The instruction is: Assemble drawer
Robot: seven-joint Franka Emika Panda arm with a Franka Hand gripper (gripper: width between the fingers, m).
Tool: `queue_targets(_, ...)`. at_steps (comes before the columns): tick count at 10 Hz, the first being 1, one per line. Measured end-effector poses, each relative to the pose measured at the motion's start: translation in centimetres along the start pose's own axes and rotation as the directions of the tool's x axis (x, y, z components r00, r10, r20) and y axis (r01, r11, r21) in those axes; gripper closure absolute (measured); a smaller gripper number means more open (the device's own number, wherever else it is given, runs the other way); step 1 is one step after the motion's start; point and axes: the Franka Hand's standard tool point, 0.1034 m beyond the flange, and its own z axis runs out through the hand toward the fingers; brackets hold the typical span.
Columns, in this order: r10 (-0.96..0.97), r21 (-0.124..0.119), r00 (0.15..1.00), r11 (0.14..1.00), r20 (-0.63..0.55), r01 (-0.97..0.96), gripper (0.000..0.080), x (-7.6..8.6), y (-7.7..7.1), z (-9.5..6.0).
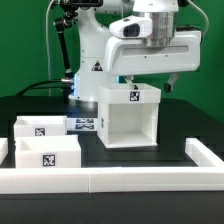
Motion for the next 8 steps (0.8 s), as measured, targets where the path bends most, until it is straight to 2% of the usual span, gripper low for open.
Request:
queue_targets(3, -0.005, -0.003, 1.000, 1.000, 0.022, 0.005, 0.0150, -1.3, -0.3, 0.8)
queue_targets(5, -0.005, -0.004, 1.000, 1.000, 0.024, 0.005, 0.0150, -1.6, -0.3, 0.7)
queue_targets(6, -0.004, -0.004, 1.000, 1.000, 0.025, 0.005, 0.0259, -1.6, -0.2, 0.7)
queue_targets(8, -0.004, -0.004, 1.000, 1.000, 0.024, 0.004, 0.0532, -1.5, -0.2, 0.7)
